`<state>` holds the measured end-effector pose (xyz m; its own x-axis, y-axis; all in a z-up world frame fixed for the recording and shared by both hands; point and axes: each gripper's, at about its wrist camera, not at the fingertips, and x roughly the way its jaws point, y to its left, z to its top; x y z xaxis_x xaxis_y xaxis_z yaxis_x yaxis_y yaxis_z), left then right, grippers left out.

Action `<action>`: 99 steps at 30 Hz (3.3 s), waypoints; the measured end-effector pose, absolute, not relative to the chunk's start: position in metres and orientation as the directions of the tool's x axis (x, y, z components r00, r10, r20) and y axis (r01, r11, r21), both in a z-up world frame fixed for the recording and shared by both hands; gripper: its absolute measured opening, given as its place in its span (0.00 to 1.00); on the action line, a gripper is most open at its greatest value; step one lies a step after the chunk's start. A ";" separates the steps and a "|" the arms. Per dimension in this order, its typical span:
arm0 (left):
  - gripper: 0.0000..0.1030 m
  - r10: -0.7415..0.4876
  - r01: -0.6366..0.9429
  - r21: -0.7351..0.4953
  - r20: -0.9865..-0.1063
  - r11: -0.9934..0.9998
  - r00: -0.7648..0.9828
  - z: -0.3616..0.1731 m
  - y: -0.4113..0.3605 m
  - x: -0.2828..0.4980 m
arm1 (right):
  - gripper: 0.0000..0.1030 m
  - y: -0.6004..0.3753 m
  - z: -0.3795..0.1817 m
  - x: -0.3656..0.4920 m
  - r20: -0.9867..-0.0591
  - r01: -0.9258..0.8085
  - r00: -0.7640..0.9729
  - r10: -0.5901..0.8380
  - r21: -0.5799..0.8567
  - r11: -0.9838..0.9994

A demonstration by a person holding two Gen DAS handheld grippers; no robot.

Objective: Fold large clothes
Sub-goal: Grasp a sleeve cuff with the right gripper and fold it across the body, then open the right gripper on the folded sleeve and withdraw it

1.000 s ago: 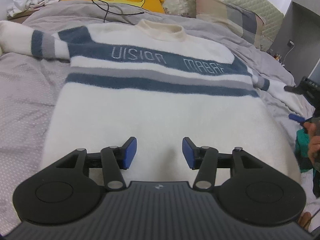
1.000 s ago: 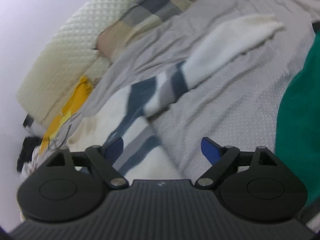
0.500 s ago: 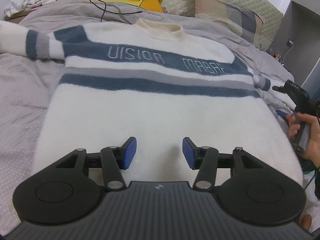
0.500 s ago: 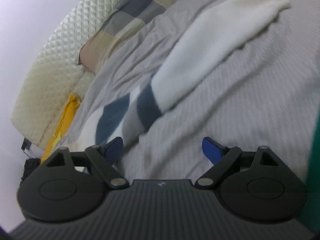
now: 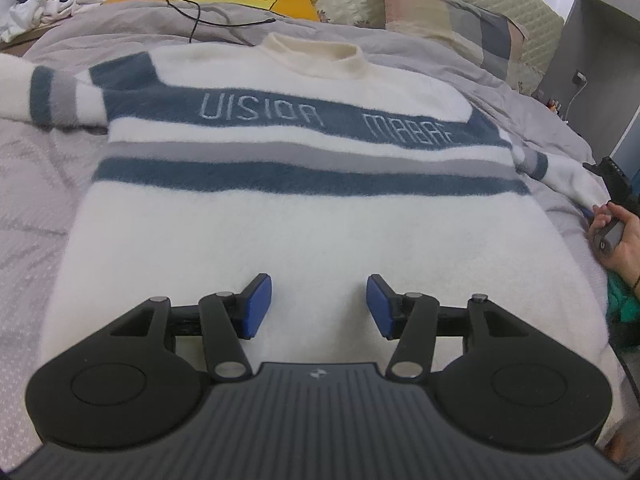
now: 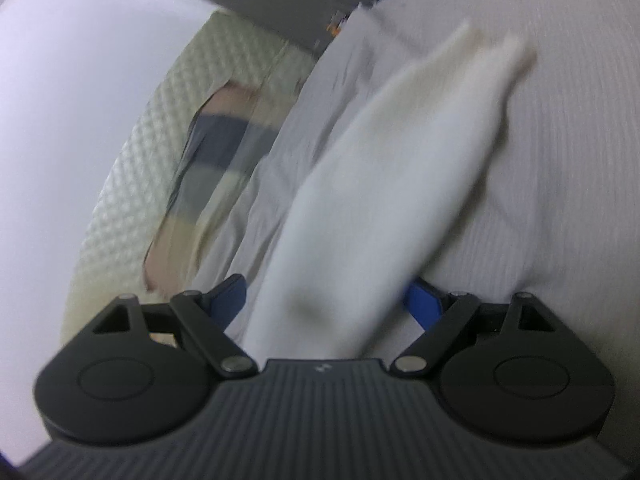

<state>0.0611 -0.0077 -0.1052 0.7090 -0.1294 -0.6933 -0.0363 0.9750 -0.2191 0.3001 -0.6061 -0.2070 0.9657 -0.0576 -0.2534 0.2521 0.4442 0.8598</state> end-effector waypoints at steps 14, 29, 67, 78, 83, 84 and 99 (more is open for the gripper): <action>0.60 -0.081 -0.070 -0.188 -0.688 0.980 0.722 -0.111 -0.018 0.088 | 0.12 -0.670 -0.192 0.365 -0.358 0.429 0.903 -0.238 0.724 0.541; 0.60 -0.008 -0.130 -0.185 -0.603 0.974 0.798 -0.086 0.018 0.092 | 0.10 -0.615 -0.024 0.359 -0.193 0.324 0.945 -0.264 0.432 0.842; 0.61 -0.006 -0.276 -0.555 -0.451 0.785 0.892 -0.061 0.187 0.053 | 0.12 -0.047 -0.140 0.153 -0.430 -0.536 0.799 0.421 -0.188 0.823; 0.60 -0.057 -0.187 -0.524 -0.414 0.831 0.909 -0.052 0.169 0.053 | 0.56 -0.075 -0.140 0.129 -0.484 -0.615 0.700 0.525 -0.035 0.787; 0.59 -0.095 -0.118 -0.455 -0.418 0.883 0.904 -0.050 0.145 0.056 | 0.56 -0.119 -0.132 0.117 -0.454 -0.604 0.691 0.563 0.066 0.794; 0.59 -0.102 -0.104 -0.442 -0.418 0.891 0.903 -0.049 0.140 0.056 | 0.56 -0.125 -0.131 0.117 -0.447 -0.598 0.693 0.566 0.082 0.797; 0.57 -0.151 0.001 -0.296 -0.484 0.955 0.862 -0.065 0.094 0.074 | 0.56 -0.168 -0.128 0.147 -0.394 -0.503 0.741 0.545 0.212 0.838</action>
<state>0.0743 0.0943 -0.0651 0.8619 -0.1511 -0.4840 0.0012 0.9552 -0.2961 0.1474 -0.1679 -0.1282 0.7406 0.5445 -0.3937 -0.5031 0.8378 0.2123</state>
